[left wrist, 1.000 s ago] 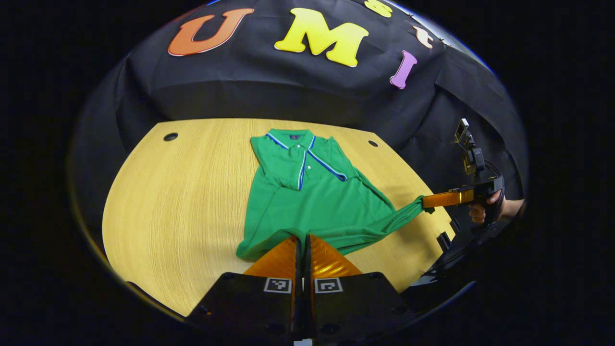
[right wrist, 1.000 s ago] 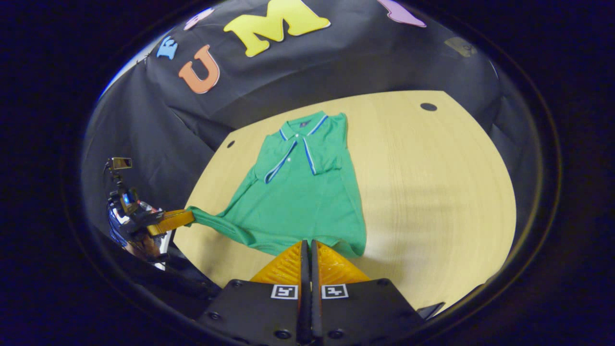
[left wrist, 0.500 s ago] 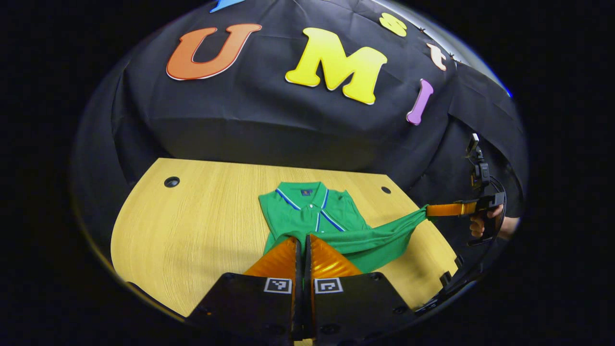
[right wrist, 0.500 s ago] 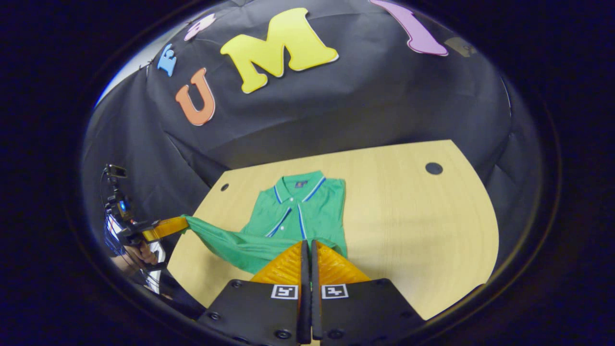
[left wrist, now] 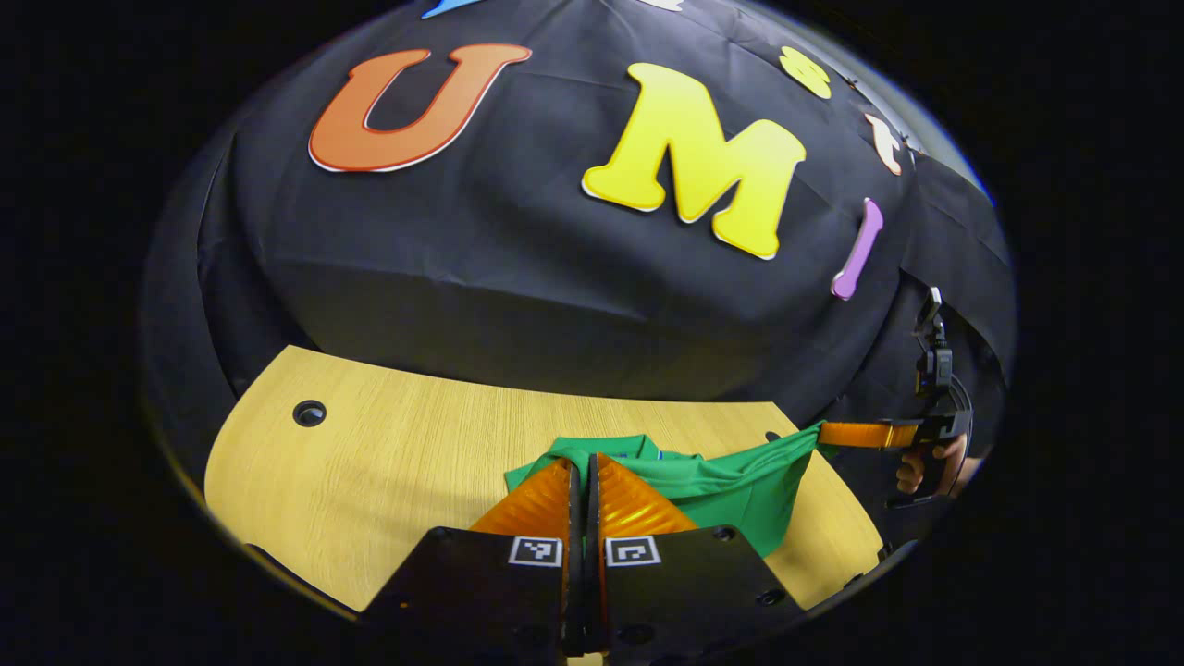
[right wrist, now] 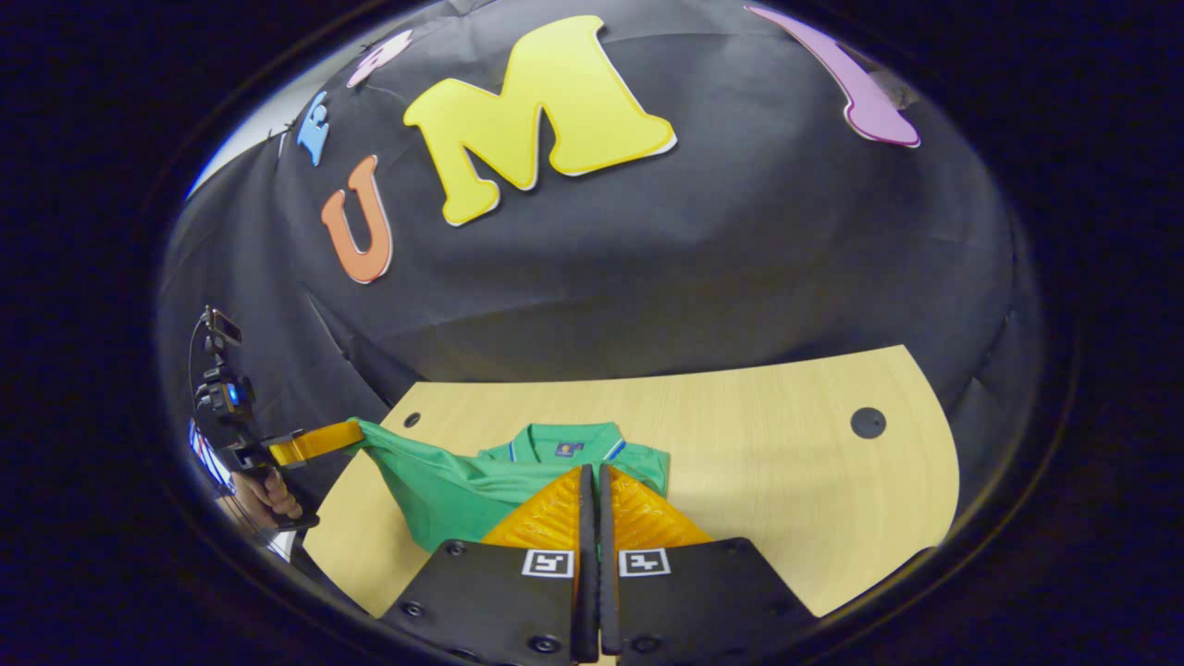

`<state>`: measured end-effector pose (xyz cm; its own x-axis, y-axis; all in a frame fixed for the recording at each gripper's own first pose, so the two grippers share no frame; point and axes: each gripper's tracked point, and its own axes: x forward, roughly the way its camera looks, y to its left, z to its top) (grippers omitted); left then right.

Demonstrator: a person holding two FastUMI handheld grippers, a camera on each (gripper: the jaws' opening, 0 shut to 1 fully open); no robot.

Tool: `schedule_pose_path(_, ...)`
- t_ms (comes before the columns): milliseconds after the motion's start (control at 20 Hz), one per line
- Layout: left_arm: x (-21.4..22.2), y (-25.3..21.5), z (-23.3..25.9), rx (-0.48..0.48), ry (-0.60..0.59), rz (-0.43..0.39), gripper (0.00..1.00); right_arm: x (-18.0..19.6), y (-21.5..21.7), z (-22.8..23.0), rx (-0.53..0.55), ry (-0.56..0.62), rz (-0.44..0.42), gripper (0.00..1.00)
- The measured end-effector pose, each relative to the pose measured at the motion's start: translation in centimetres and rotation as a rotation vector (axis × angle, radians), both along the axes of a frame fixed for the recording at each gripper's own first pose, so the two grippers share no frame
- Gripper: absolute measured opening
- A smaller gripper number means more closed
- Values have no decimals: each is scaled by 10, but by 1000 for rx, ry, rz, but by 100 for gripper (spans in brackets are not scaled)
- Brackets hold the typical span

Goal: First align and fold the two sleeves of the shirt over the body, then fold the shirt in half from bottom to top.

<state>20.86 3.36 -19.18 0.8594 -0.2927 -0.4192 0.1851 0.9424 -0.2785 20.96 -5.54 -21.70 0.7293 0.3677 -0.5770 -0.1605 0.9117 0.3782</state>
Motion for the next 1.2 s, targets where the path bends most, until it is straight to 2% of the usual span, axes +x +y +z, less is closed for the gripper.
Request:
schedule_pose_path(250, 51, 19, -55, 35, 41, 57, 3, 53, 3, -56, 0, -7, -42, 4)
schedule_pose_path(450, 78, 19, -93, 67, 49, 54, 3, 74, 6, -102, -17, 12, -57, 4)
schedule_pose_path(500, 84, 20, -101, 67, 44, 67, 3, 77, 5, -110, -32, 11, -61, 0)
schedule_pose_path(600, 91, 22, -116, 71, 53, 87, 5, 91, 5, -122, -57, 3, -82, 3)
schedule_pose_path(700, 88, 25, -138, 99, 101, 100, 11, 94, 0, -135, -104, 9, -98, 1)
schedule_pose_path(750, 87, 27, -146, 120, 120, 107, 16, 95, -5, -143, -141, 20, -107, 9)
schedule_pose_path(800, 87, 29, -153, 134, 132, 115, 19, 96, -4, -146, -150, 30, -108, 10)
schedule_pose_path(850, 87, 30, -155, 139, 138, 122, 32, 94, -2, -148, -151, 38, -107, 11)
schedule_pose_path(900, 85, 29, -152, 142, 144, 133, 52, 93, 2, -146, -147, 42, -102, 13)
schedule_pose_path(950, 82, 30, -147, 153, 144, 148, 66, 84, 4, -132, -136, 35, -98, 22)
schedule_pose_path(1000, 76, 32, -136, 162, 130, 164, 63, 82, 7, -121, -126, 16, -101, 34)
schedule_pose_path(1050, 73, 29, -122, 155, 110, 169, 90, 81, 6, -105, -131, -13, -118, 48)
schedule_pose_path(1150, 62, 22, -84, 142, 54, 183, 97, 75, 1, -63, -151, -83, -160, 75)
schedule_pose_path(1200, 55, 23, -64, 142, 27, 192, 98, 71, -2, -40, -181, -130, -181, 75)
